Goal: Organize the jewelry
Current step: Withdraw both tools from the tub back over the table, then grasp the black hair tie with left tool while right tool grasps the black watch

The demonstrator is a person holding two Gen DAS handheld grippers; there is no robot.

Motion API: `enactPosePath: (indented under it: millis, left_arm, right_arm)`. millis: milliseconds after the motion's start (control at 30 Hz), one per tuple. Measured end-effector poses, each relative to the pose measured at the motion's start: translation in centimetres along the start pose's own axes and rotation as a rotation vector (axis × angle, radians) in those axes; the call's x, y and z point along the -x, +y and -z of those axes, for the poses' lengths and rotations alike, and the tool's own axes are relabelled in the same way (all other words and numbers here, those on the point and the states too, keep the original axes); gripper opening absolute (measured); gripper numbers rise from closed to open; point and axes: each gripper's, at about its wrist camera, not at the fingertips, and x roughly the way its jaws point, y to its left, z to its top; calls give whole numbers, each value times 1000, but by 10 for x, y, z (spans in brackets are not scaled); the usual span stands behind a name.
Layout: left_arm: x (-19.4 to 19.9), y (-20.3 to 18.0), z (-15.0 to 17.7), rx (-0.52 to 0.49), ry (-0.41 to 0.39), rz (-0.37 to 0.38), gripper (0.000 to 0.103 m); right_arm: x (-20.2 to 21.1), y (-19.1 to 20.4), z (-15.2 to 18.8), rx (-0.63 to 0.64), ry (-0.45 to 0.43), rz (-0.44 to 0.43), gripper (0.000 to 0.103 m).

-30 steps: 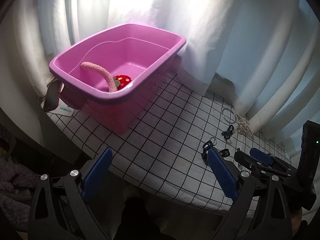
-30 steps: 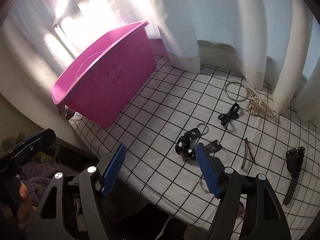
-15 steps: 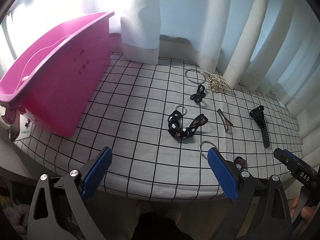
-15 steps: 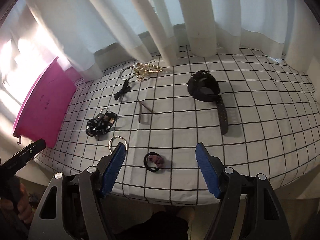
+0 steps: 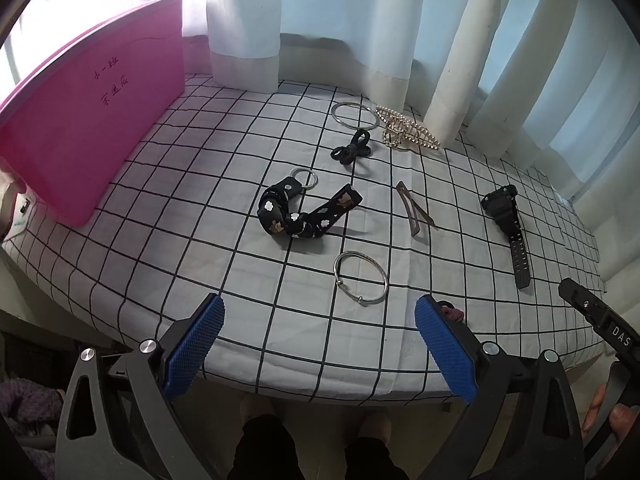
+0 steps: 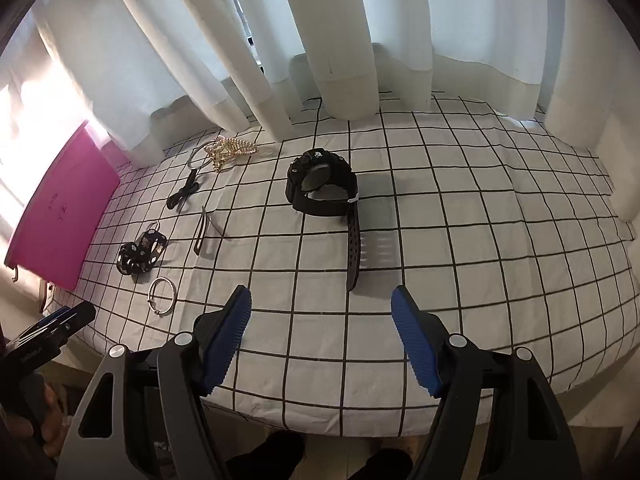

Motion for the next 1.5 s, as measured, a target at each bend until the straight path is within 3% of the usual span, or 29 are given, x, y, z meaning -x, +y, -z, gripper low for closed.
enactPosePath:
  millis: [233,300,500,700,933,1067,1233,1500]
  left_arm:
    - [1,-43,37,169,-22,-118,94]
    - [3,-51,42,205,-18,-119,94]
    - [-3,-72,52,186,-44,-136,94]
    - [-20,-88,63,259,-36,-177,94]
    - [-36,-113,77,375,-86,-244,94]
    - [-45,-124,77,370,-112,-278,94]
    - [-57,-130,79,392,-115,-293,94]
    - [-71,-139,78,379,-148,-347,94]
  right_arm:
    - [-22,-26,-27,189,49,-98,69]
    - [-25,-29,-31,220,57,-114,69]
    - [-34,-39,-39,255,42,-92,69]
    - [-53,-53,-47,290,69,-164,69]
    - [-76,-64,-59,400,83,-272,69]
    - [-92,-62,-60,438,93,-318,69]
    - [-106,-57,-63,471,54,-278,69]
    - [-116,-49,-72,524,46,-310,74]
